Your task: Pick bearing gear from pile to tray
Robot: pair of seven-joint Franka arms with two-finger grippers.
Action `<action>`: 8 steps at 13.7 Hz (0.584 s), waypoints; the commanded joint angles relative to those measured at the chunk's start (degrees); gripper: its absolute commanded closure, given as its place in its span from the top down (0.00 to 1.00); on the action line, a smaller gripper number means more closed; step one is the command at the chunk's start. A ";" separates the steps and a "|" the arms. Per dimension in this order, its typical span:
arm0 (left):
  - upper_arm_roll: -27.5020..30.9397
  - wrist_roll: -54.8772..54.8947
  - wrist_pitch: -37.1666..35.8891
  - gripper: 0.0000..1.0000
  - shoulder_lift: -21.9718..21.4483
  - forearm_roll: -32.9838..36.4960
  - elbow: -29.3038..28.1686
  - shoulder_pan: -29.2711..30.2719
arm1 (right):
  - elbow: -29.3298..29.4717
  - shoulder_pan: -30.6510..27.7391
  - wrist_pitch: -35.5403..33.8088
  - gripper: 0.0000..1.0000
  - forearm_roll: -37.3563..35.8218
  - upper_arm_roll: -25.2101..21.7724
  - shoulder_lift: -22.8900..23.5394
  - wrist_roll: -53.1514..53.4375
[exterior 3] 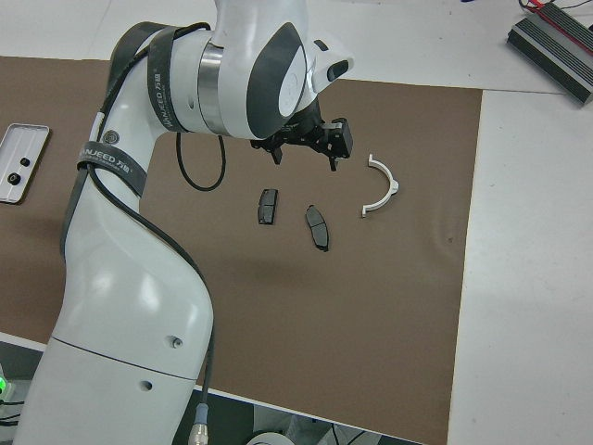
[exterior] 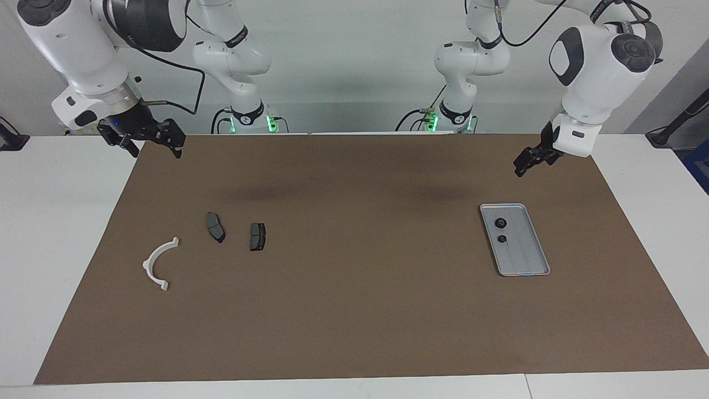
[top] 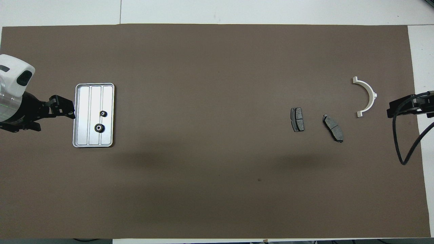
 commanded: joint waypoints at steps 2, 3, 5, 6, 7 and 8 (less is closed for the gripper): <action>0.66 0.62 0.90 1.00 0.94 -1.63 1.41 -0.73 | -1.57 -1.16 1.48 1.00 -0.82 0.88 -1.09 -1.10; 0.49 0.70 0.90 1.00 0.94 -1.72 1.41 -0.73 | -1.57 -1.16 1.39 1.00 -0.82 0.79 -1.00 -1.10; 0.66 0.70 0.28 1.00 1.03 -3.12 2.81 -0.64 | -1.65 -1.16 1.39 1.00 -0.82 0.79 -1.00 -1.10; 0.84 0.88 0.28 1.00 1.12 -3.65 3.08 -0.56 | -1.65 -1.16 1.48 1.00 -0.82 0.79 -1.00 -1.19; 0.75 0.88 0.37 1.00 1.03 -3.74 3.08 -0.56 | -1.65 -1.16 1.39 1.00 -0.82 0.79 -1.00 -1.19; 0.75 0.79 0.46 1.00 1.20 -3.74 3.08 -0.64 | -1.57 -1.16 1.48 1.00 -0.82 0.88 -1.00 -1.19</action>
